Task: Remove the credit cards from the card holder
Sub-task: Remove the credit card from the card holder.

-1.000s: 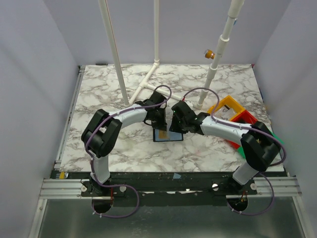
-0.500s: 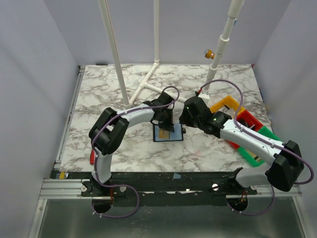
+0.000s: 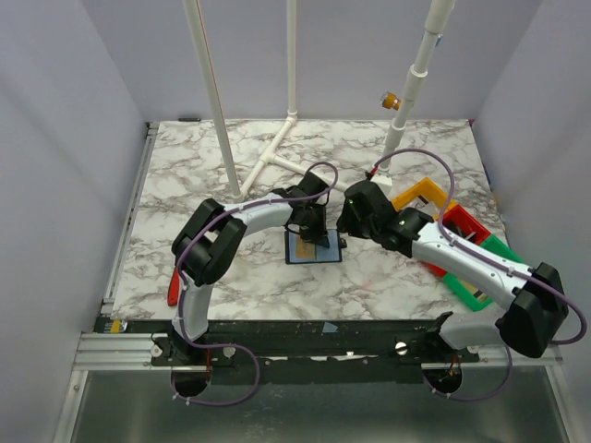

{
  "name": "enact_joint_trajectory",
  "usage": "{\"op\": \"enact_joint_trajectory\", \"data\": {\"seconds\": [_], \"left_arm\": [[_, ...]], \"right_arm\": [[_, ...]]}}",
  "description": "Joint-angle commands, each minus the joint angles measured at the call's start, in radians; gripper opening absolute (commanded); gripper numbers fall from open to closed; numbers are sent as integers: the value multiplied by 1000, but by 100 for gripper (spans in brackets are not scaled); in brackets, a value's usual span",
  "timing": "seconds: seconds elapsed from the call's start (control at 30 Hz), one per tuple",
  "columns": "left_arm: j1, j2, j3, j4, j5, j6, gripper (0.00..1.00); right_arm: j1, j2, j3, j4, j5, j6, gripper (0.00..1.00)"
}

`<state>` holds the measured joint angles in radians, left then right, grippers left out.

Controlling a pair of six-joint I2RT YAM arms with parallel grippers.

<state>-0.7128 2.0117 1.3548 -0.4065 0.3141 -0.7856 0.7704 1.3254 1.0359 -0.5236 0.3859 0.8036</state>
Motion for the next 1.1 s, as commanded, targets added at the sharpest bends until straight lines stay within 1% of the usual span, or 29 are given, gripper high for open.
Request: {"op": "enact_joint_trajectory", "data": {"seconds": [0.0,0.17,0.37,0.47,0.73,1.07], "left_arm": [[6,-90,-15,-27,-37,14,0],[51,-207,-96,-41,-108,39,0],[119,-303,-221,-29,-145,70,0],[134,-312,-252,-17,-135,81,0],[134,-287,-260,4,-125,82,0],[134,-242,-254,21,-121,74,0]], "right_arm": [[-3,19,6,10,-24,-13,52],[-3,65,3,61,-85,-24,52],[-3,147,-4,153,-182,-28,52],[-3,203,10,174,-208,-29,51],[-5,321,38,216,-259,-30,51],[-4,368,38,241,-277,-23,51]]}}
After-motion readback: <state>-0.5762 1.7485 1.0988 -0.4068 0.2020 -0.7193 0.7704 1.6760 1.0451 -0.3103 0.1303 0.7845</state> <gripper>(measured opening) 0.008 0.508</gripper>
